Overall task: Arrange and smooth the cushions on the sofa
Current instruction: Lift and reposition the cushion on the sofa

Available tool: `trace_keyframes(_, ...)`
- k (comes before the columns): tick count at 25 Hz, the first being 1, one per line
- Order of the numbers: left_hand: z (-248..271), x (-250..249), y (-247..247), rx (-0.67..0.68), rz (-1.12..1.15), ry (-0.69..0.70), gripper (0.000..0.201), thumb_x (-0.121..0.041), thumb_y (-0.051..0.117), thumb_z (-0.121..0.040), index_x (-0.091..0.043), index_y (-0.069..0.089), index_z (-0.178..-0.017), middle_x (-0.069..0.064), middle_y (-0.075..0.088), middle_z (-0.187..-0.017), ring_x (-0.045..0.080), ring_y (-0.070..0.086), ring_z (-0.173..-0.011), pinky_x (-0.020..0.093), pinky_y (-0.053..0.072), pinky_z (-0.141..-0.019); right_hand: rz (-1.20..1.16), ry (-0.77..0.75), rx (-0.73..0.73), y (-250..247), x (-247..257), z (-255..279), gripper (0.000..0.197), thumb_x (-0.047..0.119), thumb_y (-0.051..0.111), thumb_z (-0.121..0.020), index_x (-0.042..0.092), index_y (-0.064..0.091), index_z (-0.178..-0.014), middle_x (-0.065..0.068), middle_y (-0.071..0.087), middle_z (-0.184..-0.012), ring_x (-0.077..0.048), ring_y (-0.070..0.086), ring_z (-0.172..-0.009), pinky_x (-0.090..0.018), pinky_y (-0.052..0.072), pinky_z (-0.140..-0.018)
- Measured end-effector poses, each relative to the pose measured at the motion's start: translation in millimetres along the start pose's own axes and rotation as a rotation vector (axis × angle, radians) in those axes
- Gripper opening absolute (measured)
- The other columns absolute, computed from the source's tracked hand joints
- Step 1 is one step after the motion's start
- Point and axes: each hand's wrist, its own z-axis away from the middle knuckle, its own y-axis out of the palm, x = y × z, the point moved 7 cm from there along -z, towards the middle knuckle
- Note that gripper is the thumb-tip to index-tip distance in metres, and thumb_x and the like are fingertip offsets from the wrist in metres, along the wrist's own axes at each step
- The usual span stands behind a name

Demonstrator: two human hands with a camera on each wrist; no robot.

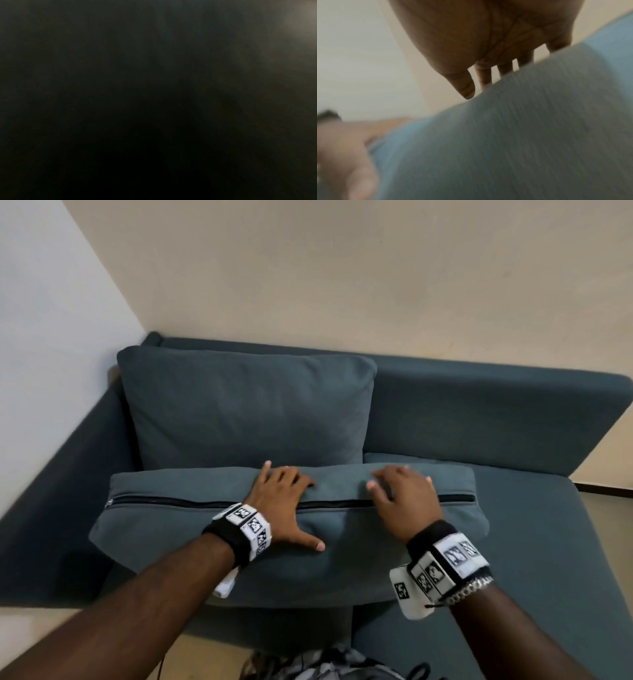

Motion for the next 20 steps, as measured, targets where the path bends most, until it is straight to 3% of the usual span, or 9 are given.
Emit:
trace_keyframes(2,7.4,20.7,2.3,0.024,0.029,-0.048,0.13,-0.111,0.045,-0.041,-0.04,0.033,-0.15,-0.002,0.037,-0.153,0.025,0.036,-0.144,0.05,0.021,-0.122,-0.344,-0.085,-0.462,-61.7,24.3,13.6,0.049,0.053,0.044,-0.096,0.025,0.064,-0.13,-0.006,0.052,-0.148,-0.024,0.041,-0.146,-0.055,0.026,-0.122)
trace_keyframes(4,15.3,27.5,4.9,0.059,0.004,-0.06,0.133,-0.109,0.047,-0.043,-0.041,0.023,-0.155,-0.003,0.038,-0.158,0.023,0.04,-0.143,0.045,0.029,-0.115,-0.208,-0.114,-0.526,-52.0,37.1,22.3,0.049,0.044,0.042,-0.102,0.026,0.052,-0.146,-0.007,0.033,-0.163,-0.025,0.022,-0.156,-0.051,0.012,-0.128)
trace_keyframes(7,23.1,18.1,8.5,0.095,-0.014,-0.016,0.133,-0.105,0.053,-0.045,-0.041,0.024,-0.157,-0.007,0.044,-0.153,0.021,0.045,-0.137,0.042,0.032,-0.112,0.321,-0.019,0.329,79.1,18.3,21.8,0.065,0.063,0.006,-0.102,0.039,0.025,-0.159,0.002,0.011,-0.173,-0.024,0.003,-0.16,-0.06,0.002,-0.125)
trace_keyframes(9,25.8,14.6,10.8,0.107,-0.04,0.032,0.132,-0.104,0.054,-0.046,-0.04,0.026,-0.157,-0.008,0.046,-0.15,0.022,0.046,-0.131,0.042,0.034,-0.111,0.322,0.082,0.473,75.9,16.8,8.0,0.054,0.059,0.028,-0.102,0.036,0.043,-0.148,0.0,0.035,-0.163,-0.027,0.023,-0.154,-0.062,0.014,-0.123)
trace_keyframes(12,39.3,25.3,8.6,0.062,-0.083,0.012,0.136,-0.11,0.044,-0.042,-0.039,0.027,-0.158,-0.007,0.046,-0.142,0.023,0.044,-0.122,0.044,0.034,-0.107,-0.189,-0.082,-0.192,-11.6,65.6,-10.3,0.05,0.059,0.042,-0.094,0.028,0.063,-0.128,-0.003,0.058,-0.143,-0.025,0.048,-0.138,-0.049,0.037,-0.116)
trace_keyframes(14,45.8,31.7,10.2,0.067,-0.085,-0.012,0.14,-0.113,0.035,-0.039,-0.04,0.026,-0.158,-0.004,0.044,-0.142,0.027,0.041,-0.128,0.05,0.026,-0.116,-0.332,-0.157,-0.52,-40.0,80.2,15.9,0.049,0.046,0.049,-0.098,0.024,0.058,-0.141,-0.006,0.043,-0.158,-0.025,0.03,-0.153,-0.043,0.023,-0.126)
trace_keyframes(15,46.5,33.2,10.6,0.056,-0.078,-0.02,0.142,-0.114,0.033,-0.037,-0.04,0.025,-0.158,-0.002,0.043,-0.143,0.029,0.04,-0.131,0.054,0.022,-0.119,-0.164,-0.162,-0.452,-21.2,84.2,22.7,0.054,0.045,0.043,-0.1,0.026,0.048,-0.151,-0.006,0.03,-0.166,-0.027,0.014,-0.159,-0.045,0.012,-0.128)
trace_keyframes(17,45.4,30.4,17.5,0.066,-0.026,-0.017,0.141,-0.111,0.043,-0.038,-0.04,0.025,-0.158,-0.001,0.039,-0.142,0.028,0.044,-0.13,0.052,0.028,-0.118,0.255,-0.092,0.149,75.1,67.5,31.0,0.066,0.057,0.012,-0.099,0.037,0.018,-0.162,0.0,0.007,-0.173,-0.024,-0.019,-0.156,-0.055,-0.002,-0.127)
trace_keyframes(20,43.8,28.6,26.1,0.114,0.01,0.014,0.14,-0.105,0.055,-0.041,-0.035,0.023,-0.159,0.0,0.034,-0.144,0.028,0.05,-0.126,0.045,0.041,-0.111,0.337,0.103,0.507,103.2,41.8,24.7,0.059,0.056,0.021,-0.104,0.039,0.018,-0.161,0.004,0.005,-0.173,-0.023,-0.011,-0.159,-0.061,-0.004,-0.125)
